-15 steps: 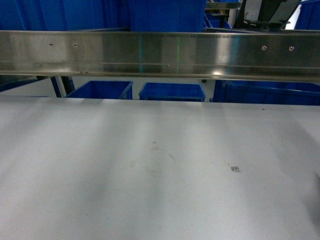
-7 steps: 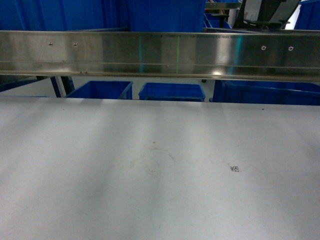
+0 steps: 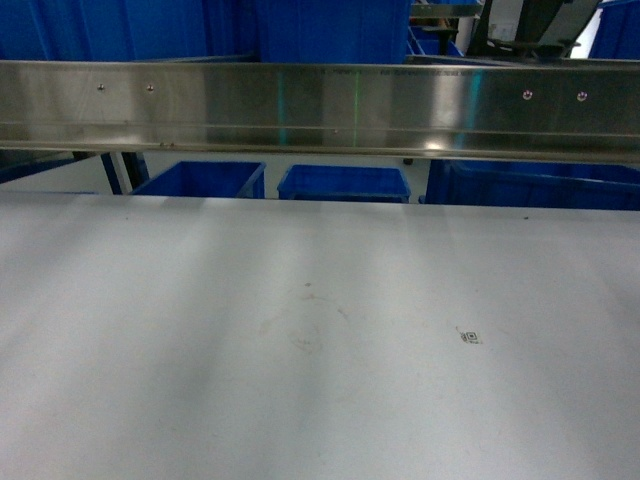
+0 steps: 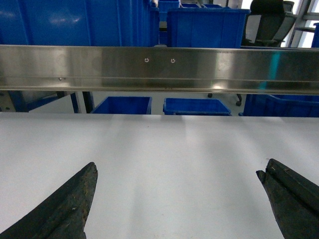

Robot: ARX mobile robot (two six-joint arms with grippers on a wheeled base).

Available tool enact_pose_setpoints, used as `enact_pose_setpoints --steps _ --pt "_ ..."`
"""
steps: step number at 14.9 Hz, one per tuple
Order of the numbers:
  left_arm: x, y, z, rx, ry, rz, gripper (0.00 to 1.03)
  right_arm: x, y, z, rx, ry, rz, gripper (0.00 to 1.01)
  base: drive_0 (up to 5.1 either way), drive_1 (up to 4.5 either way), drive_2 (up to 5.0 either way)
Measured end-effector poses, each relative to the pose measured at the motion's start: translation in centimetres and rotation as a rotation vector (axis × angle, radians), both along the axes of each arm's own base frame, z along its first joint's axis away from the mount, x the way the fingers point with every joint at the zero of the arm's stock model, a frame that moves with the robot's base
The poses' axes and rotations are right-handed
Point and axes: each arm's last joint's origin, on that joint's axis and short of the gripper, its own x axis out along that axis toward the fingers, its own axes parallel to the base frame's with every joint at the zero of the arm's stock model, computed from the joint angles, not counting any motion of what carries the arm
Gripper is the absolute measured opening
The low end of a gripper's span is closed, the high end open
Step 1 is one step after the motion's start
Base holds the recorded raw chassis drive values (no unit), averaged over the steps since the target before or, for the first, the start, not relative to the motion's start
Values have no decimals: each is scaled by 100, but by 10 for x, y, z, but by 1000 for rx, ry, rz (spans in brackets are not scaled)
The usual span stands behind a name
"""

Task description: Place magnetic block on left shelf second layer

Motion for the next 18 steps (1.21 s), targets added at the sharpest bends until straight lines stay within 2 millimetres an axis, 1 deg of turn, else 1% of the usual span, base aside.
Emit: enact_pose_setpoints --steps 1,2,3,4,5,6,8,16,18 --pt "0 0 0 0 0 0 98 -6 9 14 5 -10 36 33 0 0 0" --pt "0 0 0 0 0 0 98 -9 17 33 2 -51 65 33 0 0 0" --pt "0 0 0 0 -1 0 98 -14 27 61 3 -114 98 33 0 0 0" --pt "0 0 0 0 0 0 98 -24 39 93 -3 -183 139 33 0 0 0" --pt "0 0 0 0 0 0 98 -50 53 134 -8 -293 191 33 0 0 0" --pt "0 0 0 0 0 0 98 -63 52 150 -52 -385 169 33 0 0 0" --pt "0 0 0 0 0 0 98 -65 52 144 -67 -361 178 33 0 0 0" --pt "0 0 0 0 0 0 98 -66 52 144 -84 -363 186 33 0 0 0" --pt "0 0 0 0 0 0 98 -66 52 144 -84 -364 186 33 -487 254 254"
